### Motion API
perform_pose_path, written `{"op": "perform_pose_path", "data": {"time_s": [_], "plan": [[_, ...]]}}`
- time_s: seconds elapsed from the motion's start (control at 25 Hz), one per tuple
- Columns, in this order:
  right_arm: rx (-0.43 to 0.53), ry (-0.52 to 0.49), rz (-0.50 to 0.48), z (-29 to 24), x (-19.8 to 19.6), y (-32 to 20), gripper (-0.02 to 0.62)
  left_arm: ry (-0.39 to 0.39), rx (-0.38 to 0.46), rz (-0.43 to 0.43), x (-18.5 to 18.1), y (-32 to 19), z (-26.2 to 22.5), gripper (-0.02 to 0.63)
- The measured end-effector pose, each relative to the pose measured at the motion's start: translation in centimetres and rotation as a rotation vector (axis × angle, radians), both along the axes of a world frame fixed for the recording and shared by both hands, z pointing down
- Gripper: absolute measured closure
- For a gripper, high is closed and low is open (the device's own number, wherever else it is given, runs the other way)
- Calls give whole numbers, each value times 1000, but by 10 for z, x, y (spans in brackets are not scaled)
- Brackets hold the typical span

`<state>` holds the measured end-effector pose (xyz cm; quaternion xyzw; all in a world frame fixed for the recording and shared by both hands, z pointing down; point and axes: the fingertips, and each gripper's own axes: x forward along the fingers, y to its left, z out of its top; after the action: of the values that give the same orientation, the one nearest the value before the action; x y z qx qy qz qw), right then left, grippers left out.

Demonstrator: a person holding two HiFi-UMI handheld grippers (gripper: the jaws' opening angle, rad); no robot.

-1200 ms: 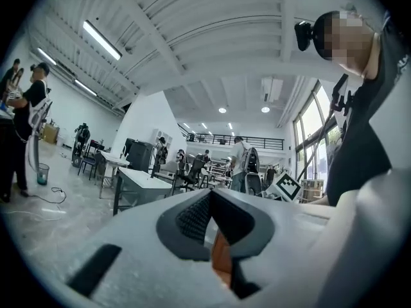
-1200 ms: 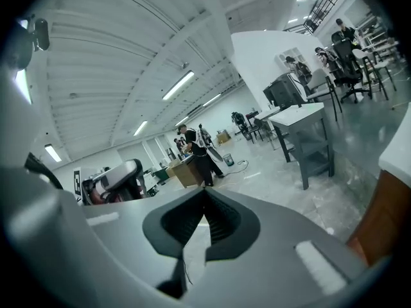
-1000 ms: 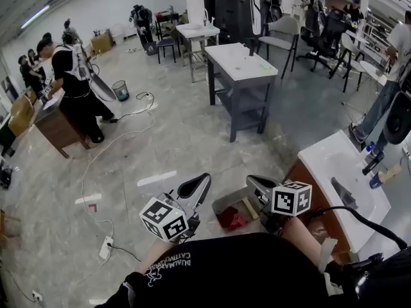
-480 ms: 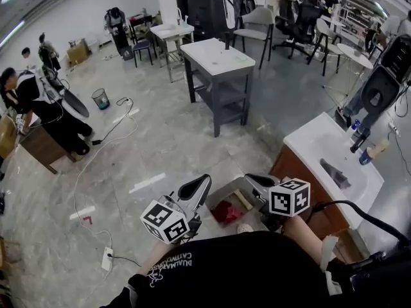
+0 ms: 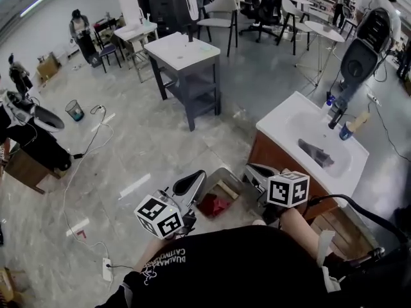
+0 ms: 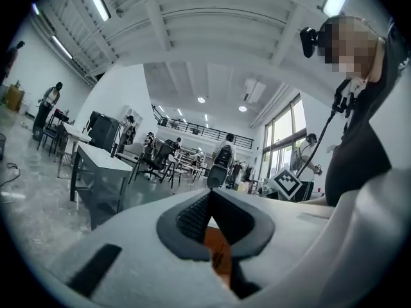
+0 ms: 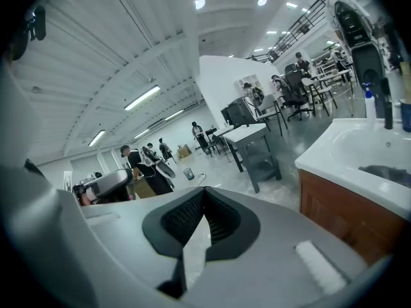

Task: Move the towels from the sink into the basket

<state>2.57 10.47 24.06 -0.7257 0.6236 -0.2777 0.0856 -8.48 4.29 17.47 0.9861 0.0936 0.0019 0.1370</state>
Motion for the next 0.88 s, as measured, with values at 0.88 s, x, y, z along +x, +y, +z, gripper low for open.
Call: {"op": "perform_pose_path", "data": {"time_s": [0.88], "plan": [[-51, -14, 327, 13, 221, 168, 589, -31, -79, 333, 250, 133, 16, 603]]}}
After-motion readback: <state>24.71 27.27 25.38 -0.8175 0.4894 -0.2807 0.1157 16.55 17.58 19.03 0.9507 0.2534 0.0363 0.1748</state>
